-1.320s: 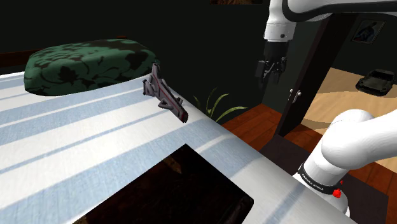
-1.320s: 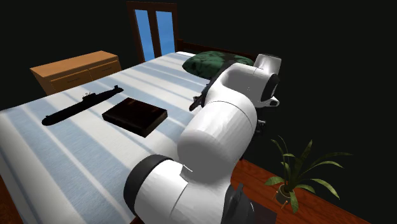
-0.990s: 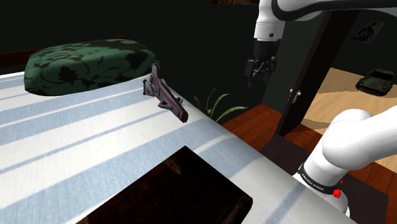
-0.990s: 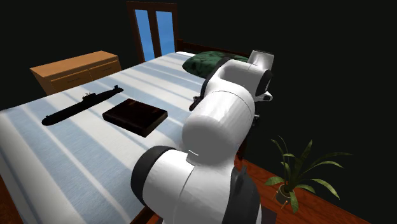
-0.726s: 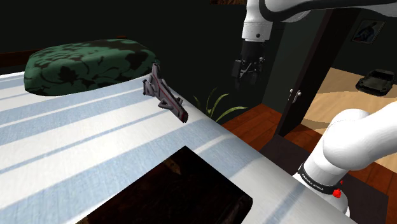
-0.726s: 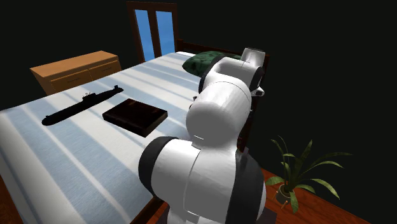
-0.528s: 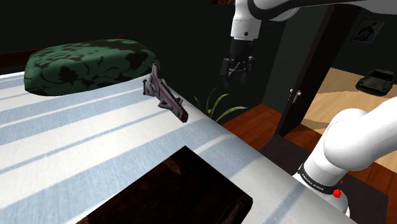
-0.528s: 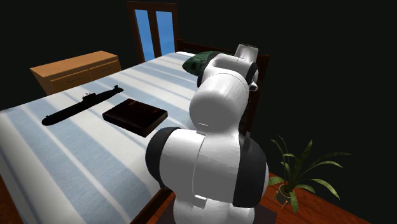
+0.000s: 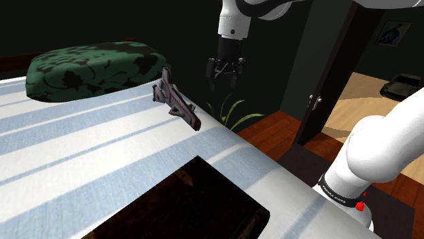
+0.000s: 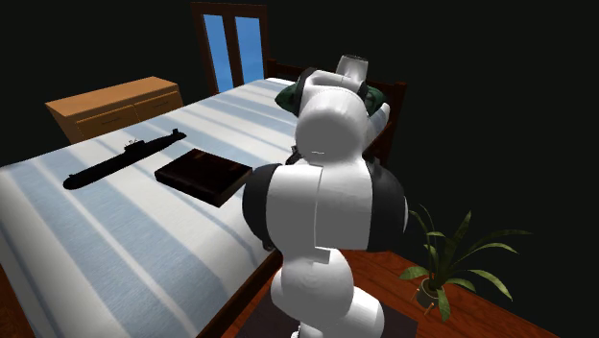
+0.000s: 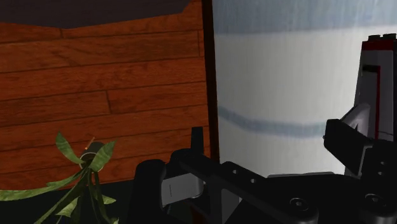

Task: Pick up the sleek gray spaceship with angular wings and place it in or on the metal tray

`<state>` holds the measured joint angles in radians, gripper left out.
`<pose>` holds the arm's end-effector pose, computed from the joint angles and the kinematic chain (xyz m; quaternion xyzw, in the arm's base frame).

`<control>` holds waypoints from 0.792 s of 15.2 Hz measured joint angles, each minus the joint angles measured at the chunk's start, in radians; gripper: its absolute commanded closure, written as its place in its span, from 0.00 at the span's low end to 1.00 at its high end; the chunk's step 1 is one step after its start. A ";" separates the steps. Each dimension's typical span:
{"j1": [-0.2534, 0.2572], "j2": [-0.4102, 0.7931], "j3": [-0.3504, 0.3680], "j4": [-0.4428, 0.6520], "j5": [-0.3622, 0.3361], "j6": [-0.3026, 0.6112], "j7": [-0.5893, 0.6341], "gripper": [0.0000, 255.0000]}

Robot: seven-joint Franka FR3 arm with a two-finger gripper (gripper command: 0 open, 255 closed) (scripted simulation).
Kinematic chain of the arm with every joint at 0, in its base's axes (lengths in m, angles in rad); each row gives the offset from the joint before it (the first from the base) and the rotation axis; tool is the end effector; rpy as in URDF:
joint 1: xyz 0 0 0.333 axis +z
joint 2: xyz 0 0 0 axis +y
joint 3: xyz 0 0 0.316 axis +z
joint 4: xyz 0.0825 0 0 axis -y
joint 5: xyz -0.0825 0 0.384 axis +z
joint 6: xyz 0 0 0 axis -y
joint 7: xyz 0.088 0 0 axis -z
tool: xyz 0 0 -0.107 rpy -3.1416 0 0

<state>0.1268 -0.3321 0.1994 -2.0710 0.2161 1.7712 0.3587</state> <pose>0.4273 0.1753 0.5691 -0.9963 0.0411 0.0115 0.0741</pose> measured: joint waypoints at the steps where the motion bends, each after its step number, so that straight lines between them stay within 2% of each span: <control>1: 0.002 0.029 0.007 0.030 -0.001 0.008 0.009 0.00; 10: 0.052 0.312 0.105 0.355 -0.049 0.053 0.160 0.00; 12: 0.060 0.343 0.113 0.391 -0.059 0.057 0.177 0.00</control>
<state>0.1866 0.0109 0.3124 -1.6798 0.1572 1.8283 0.5356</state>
